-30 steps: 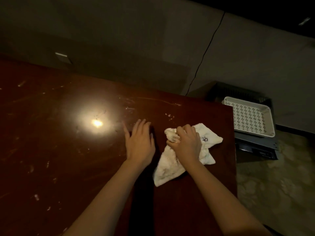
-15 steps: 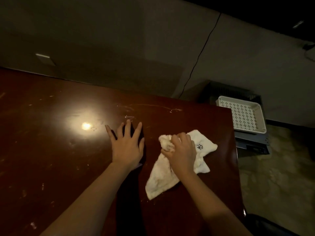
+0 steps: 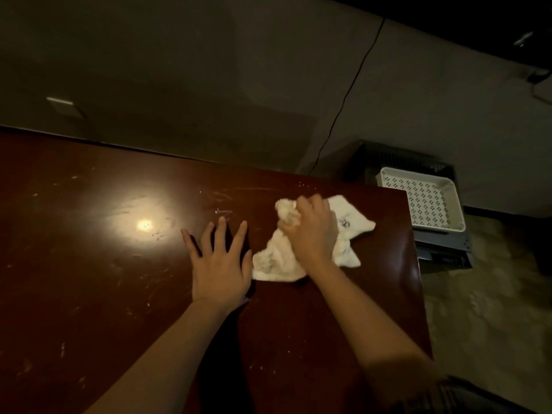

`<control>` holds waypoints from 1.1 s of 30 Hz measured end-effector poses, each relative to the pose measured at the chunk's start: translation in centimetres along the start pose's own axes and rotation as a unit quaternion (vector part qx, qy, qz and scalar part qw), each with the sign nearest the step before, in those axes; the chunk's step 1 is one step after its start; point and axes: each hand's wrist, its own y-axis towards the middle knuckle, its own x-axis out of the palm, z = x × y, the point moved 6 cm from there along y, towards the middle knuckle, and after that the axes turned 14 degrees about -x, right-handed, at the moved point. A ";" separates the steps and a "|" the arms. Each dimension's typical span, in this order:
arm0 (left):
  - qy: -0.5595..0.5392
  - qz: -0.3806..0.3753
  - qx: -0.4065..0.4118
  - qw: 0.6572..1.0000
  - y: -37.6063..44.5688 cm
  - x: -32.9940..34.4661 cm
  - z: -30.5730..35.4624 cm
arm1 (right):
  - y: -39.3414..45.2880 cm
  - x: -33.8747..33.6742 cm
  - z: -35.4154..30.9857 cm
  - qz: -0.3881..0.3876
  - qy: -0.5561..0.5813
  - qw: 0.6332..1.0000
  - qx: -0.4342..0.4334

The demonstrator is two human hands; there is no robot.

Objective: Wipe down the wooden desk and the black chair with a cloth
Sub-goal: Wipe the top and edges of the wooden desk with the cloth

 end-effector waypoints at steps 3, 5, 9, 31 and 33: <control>-0.007 -0.008 -0.007 1.000 -0.1 0.0 -0.1 | -4.7 0.3 -1.9 0.003 -0.008 0.998 -0.061; -0.015 -0.010 -0.006 1.000 -0.1 -0.1 0.0 | -5.0 0.2 -1.8 0.010 -0.007 0.998 -0.064; -0.026 0.008 -0.008 1.000 0.0 0.0 0.0 | -1.4 0.5 -1.2 -0.014 -0.004 0.997 -0.080; -0.042 0.037 -0.008 0.998 0.0 0.0 -0.4 | 3.7 1.5 -1.3 -0.022 -0.003 0.998 -0.059; -0.044 0.045 -0.006 0.998 0.0 0.0 -0.4 | 6.9 1.7 -0.6 -0.026 0.003 0.999 -0.036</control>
